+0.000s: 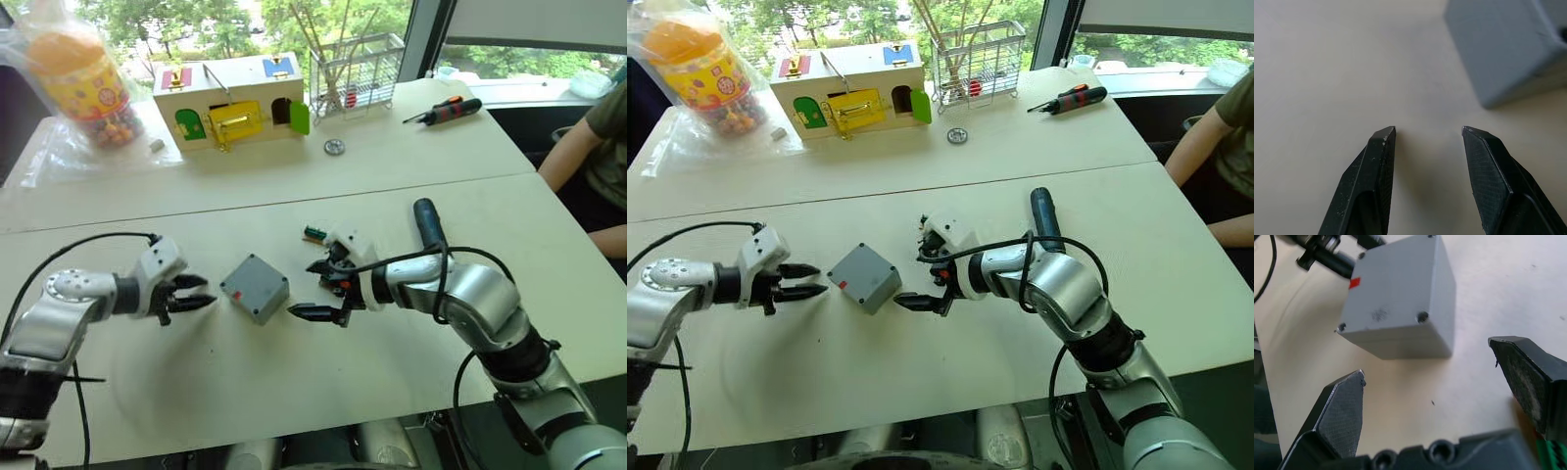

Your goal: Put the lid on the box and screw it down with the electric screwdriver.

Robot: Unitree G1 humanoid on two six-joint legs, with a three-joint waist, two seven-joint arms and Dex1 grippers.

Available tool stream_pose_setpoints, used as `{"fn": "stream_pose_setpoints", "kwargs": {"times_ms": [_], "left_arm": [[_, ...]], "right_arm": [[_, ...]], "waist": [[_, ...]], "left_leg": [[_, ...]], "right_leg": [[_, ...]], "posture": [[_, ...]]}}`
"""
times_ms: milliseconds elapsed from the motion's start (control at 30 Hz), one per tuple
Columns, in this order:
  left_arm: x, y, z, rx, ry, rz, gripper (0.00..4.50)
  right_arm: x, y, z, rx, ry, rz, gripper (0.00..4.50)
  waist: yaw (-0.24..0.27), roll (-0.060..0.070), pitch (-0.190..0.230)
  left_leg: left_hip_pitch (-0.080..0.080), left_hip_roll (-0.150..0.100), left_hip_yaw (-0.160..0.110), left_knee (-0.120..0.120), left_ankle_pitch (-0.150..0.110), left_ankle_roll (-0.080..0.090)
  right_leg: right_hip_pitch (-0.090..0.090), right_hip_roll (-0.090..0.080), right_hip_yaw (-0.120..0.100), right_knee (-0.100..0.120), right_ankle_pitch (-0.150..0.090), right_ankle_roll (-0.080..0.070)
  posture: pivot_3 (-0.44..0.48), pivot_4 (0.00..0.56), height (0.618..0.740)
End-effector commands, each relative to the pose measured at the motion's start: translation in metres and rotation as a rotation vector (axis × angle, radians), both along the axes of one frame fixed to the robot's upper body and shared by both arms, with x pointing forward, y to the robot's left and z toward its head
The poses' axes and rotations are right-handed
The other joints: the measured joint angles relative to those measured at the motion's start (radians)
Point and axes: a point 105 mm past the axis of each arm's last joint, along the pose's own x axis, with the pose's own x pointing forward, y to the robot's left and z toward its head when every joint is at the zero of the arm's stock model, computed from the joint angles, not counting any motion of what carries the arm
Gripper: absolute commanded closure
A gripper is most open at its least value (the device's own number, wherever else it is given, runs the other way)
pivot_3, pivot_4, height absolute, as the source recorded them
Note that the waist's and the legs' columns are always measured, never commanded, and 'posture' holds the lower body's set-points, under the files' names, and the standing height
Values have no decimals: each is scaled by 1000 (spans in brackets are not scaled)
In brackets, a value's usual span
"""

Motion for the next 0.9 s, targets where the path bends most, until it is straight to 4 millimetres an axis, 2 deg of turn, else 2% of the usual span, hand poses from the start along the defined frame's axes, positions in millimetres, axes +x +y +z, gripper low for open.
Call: {"fn": "stream_pose_setpoints", "kwargs": {"times_ms": [33,133,333,667,900], "left_arm": [[-11,-13,12,-45,2,-15,2349],[-9,-23,12,-62,-18,-4,2349],[7,-33,9,-81,-77,20,2349],[27,-41,10,-77,-115,-9,2349],[33,-49,7,-87,-127,-32,2349]], "right_arm": [[0,13,9,27,-59,74,12],[-2,18,6,27,-55,115,12],[-15,22,1,33,-13,175,12],[-19,16,1,45,16,129,12],[-24,16,1,56,31,125,12]], "waist": [[7,0,0],[20,0,0],[24,-1,0],[27,-1,-1],[25,-1,-1]], "left_leg": [[0,0,0,0,-1,1],[0,0,0,1,-2,4],[0,0,0,1,1,-1],[0,0,0,1,1,-1],[0,0,0,1,1,-2]], "right_leg": [[0,0,0,0,0,0],[1,0,0,0,0,0],[1,0,-1,0,0,0],[0,0,-1,0,0,0],[0,0,-1,0,0,0]], "posture": [[0,150,740],[0,150,740],[0,150,740],[0,150,740],[0,150,740]]}}
